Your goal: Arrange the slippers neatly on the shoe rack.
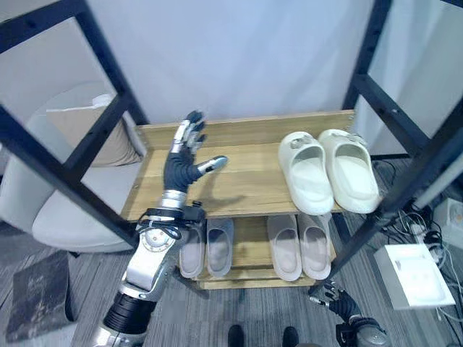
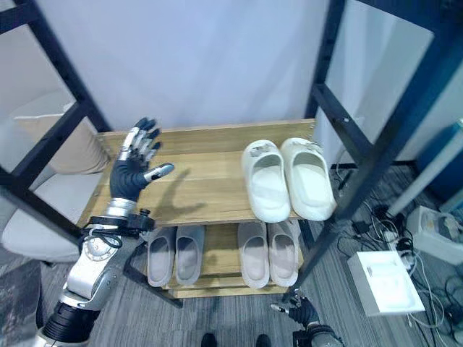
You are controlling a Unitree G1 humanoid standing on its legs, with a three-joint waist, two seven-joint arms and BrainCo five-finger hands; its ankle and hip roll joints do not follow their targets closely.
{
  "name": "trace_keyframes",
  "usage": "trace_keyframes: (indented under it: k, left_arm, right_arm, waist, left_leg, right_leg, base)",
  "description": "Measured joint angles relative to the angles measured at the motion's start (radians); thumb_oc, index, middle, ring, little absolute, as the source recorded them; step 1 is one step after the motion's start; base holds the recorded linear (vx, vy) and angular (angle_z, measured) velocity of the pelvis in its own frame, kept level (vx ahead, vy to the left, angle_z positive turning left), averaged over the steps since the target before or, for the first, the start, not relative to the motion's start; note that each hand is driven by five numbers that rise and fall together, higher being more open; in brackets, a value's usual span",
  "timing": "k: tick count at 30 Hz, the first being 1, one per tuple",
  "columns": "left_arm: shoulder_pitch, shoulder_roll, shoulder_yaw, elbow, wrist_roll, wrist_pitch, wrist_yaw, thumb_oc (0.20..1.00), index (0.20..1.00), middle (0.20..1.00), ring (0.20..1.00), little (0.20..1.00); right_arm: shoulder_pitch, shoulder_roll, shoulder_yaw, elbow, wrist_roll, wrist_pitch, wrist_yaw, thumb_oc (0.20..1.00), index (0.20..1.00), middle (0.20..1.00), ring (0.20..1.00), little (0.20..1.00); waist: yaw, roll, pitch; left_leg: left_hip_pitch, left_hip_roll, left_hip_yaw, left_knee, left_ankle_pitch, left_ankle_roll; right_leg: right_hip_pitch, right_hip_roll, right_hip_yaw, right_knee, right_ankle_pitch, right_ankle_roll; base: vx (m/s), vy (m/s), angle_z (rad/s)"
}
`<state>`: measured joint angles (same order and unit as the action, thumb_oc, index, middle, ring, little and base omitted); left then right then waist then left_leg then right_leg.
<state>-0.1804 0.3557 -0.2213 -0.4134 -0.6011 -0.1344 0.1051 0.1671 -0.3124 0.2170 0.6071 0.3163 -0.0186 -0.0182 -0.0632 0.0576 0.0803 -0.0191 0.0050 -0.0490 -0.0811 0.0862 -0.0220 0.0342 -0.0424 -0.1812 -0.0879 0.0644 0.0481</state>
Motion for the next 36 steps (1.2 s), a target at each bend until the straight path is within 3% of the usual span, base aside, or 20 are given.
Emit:
trace_keyframes:
  k: [3, 9, 13, 16, 18, 23, 26, 32, 36]
  left_arm:
    - [-0.028, 0.006, -0.101, -0.099, -0.131, -0.012, -0.113, 1.0, 1.0, 1.0, 1.0, 1.0]
    - [-0.077, 0.035, -0.335, -0.129, -0.174, 0.02, -0.232, 1.0, 1.0, 1.0, 1.0, 1.0]
    - [-0.084, 0.039, -0.51, 0.043, -0.163, 0.086, -0.317, 1.0, 1.0, 1.0, 1.0, 1.0]
    - [-0.062, 0.053, -0.606, 0.287, -0.043, 0.127, -0.361, 1.0, 1.0, 1.0, 1.0, 1.0]
    - [-0.009, 0.057, -0.612, 0.463, 0.093, 0.143, -0.368, 1.0, 1.0, 1.0, 1.0, 1.0]
    - [0.12, 0.037, -0.57, 0.679, 0.219, 0.141, -0.326, 1.0, 1.0, 1.0, 1.0, 1.0]
    - [0.184, 0.007, -0.494, 0.791, 0.268, 0.132, -0.27, 1.0, 1.0, 1.0, 1.0, 1.0]
    - [0.263, -0.079, -0.3, 0.915, 0.22, 0.116, -0.127, 1.0, 1.0, 1.0, 1.0, 1.0]
    - [0.265, -0.096, -0.262, 0.964, 0.195, 0.114, -0.068, 1.0, 1.0, 1.0, 1.0, 1.0]
  right_arm:
    - [-0.015, 0.006, 0.008, 0.061, 0.0, 0.004, 0.008, 1.0, 1.0, 1.0, 1.0, 1.0]
    - [-0.064, 0.023, 0.062, 0.123, -0.003, 0.003, 0.009, 1.0, 1.0, 1.0, 1.0, 1.0]
    - [-0.106, 0.045, 0.09, 0.132, -0.006, 0.0, 0.01, 1.0, 1.0, 1.0, 1.0, 1.0]
    - [-0.128, 0.048, 0.102, 0.132, -0.023, -0.009, 0.01, 1.0, 1.0, 1.0, 1.0, 1.0]
    - [-0.122, 0.045, 0.116, 0.129, -0.023, -0.019, 0.01, 1.0, 1.0, 1.0, 1.0, 1.0]
    - [-0.083, 0.039, 0.125, 0.078, -0.023, -0.018, 0.01, 1.0, 1.0, 1.0, 1.0, 1.0]
    - [-0.063, 0.04, 0.125, 0.047, -0.022, -0.017, 0.008, 1.0, 1.0, 1.0, 1.0, 1.0]
    - [-0.06, 0.042, 0.123, 0.04, -0.017, -0.017, -0.018, 1.0, 1.0, 1.0, 1.0, 1.0]
    - [-0.059, 0.041, 0.122, 0.041, 0.011, -0.018, -0.037, 1.0, 1.0, 1.0, 1.0, 1.0]
  waist:
    - [0.001, -0.003, -0.002]
    - [0.003, 0.0, -0.004]
    - [0.001, 0.006, -0.008]
    - [-0.005, 0.014, -0.012]
    - [-0.012, 0.014, -0.011]
    - [-0.012, 0.007, -0.005]
    - [-0.009, -0.003, 0.003]
    - [0.0, -0.012, 0.014]
    - [0.004, -0.013, 0.014]
  left_leg:
    - [0.001, -0.004, -0.019, 0.0, 0.001, -0.001]
    - [0.001, -0.003, -0.026, 0.0, 0.001, -0.009]
    - [0.001, -0.002, -0.024, 0.0, -0.001, -0.008]
    - [-0.002, -0.001, -0.017, -0.005, 0.0, -0.01]
    - [-0.009, 0.0, -0.017, -0.004, 0.001, -0.009]
    - [-0.01, 0.002, 0.004, 0.0, 0.006, -0.001]
    - [-0.005, 0.002, 0.003, 0.0, 0.006, -0.001]
    - [0.0, 0.003, -0.004, -0.006, -0.009, -0.009]
    - [0.0, 0.003, -0.009, -0.006, -0.012, -0.004]
  right_leg:
    - [0.009, -0.002, -0.013, 0.0, -0.003, 0.003]
    - [0.012, 0.0, -0.021, 0.0, -0.003, 0.001]
    - [0.01, 0.0, -0.019, 0.0, -0.003, 0.001]
    - [-0.004, 0.001, -0.012, 0.0, -0.004, -0.004]
    - [-0.008, 0.002, -0.012, 0.0, -0.003, -0.001]
    - [-0.013, 0.001, -0.005, -0.001, -0.003, -0.001]
    - [-0.006, 0.002, -0.007, -0.001, -0.005, -0.001]
    - [0.003, 0.002, -0.009, -0.001, -0.007, -0.002]
    - [0.004, 0.002, -0.011, -0.001, -0.008, -0.005]
  base:
    - [0.0, 0.014, 0.15]
    - [-0.01, 0.018, 0.03]
    - [-0.02, 0.022, -0.01]
    - [-0.03, 0.039, -0.06]
    - [-0.05, 0.038, -0.05]
    - [0.0, 0.017, -0.08]
    - [0.0, 0.0, 0.0]
    - [0.0, -0.007, 0.02]
    - [0.0, -0.008, 0.03]
